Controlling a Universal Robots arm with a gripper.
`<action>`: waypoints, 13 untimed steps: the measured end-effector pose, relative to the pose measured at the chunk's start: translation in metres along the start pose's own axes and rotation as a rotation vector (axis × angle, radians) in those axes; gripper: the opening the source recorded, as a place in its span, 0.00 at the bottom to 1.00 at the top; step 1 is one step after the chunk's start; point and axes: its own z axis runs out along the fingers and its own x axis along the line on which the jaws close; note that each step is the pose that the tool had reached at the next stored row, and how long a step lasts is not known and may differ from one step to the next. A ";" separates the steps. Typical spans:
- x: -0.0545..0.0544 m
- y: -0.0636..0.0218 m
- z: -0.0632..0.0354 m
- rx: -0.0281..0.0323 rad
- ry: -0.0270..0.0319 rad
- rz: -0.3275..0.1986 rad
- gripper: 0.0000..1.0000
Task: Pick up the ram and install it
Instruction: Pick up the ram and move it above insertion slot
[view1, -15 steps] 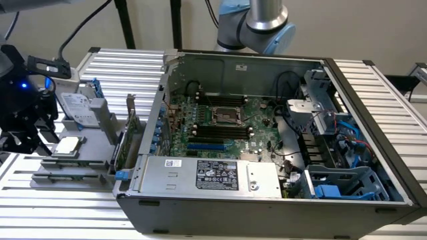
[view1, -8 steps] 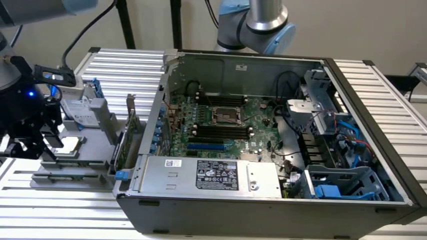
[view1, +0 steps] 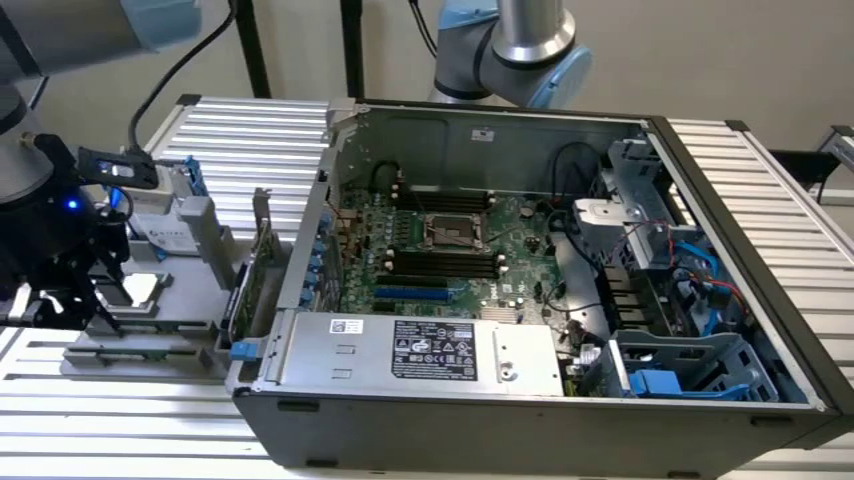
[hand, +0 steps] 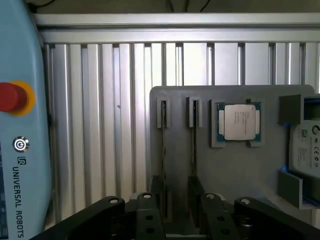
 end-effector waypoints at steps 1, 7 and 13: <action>0.001 0.0000 0.0017 -0.0002 0.0001 -0.001 0.36; 0.005 -0.0008 0.0126 -0.0005 0.0003 -0.007 0.36; 0.008 -0.0018 0.0234 -0.0005 0.0003 -0.011 0.36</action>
